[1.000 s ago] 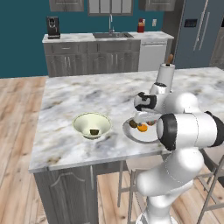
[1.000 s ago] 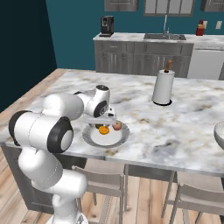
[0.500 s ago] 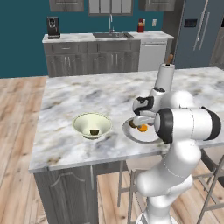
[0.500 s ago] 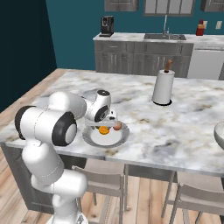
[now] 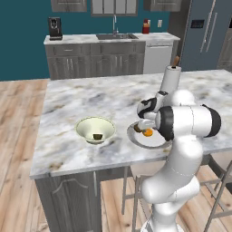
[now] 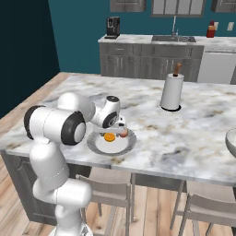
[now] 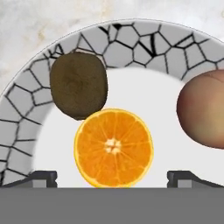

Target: Take the fruits from the plate on the dining counter and place two fruits in each bowl.

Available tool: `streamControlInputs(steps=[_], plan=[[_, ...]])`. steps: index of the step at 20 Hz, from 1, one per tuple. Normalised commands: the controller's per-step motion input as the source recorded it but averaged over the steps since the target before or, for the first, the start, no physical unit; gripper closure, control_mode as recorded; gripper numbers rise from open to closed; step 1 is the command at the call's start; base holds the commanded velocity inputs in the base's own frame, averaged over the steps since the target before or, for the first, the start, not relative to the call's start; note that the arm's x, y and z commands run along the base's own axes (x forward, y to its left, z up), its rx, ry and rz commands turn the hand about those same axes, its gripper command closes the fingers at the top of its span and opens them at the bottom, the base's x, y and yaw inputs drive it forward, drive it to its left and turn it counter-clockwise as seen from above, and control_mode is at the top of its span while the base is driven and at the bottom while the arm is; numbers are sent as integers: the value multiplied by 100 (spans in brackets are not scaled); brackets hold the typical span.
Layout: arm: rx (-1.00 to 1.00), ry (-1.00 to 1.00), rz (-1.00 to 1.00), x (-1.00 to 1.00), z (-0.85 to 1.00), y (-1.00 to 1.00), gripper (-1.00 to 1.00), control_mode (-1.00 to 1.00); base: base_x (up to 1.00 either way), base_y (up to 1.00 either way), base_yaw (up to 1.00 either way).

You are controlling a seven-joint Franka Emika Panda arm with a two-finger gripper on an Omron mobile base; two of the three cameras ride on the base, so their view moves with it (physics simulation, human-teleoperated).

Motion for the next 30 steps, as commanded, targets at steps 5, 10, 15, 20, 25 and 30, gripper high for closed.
streamControlInputs(steps=[5, 10, 15, 20, 25, 30], plan=[[0, 0, 0, 13, -37, 0, -100, -100, 0, 0, 0], [0, 0, 0, 0, -28, 0, -100, -100, 0, 0, 0], [0, 0, 0, 0, -28, 0, 100, -100, 0, 0, 0], [0, 0, 0, 0, -3, 0, 100, -100, 0, 0, 0], [0, 0, 0, -26, 36, 0, 100, -100, 0, 0, 0], [0, 0, 0, -54, 79, 1, 100, -100, 0, 0, 0]])
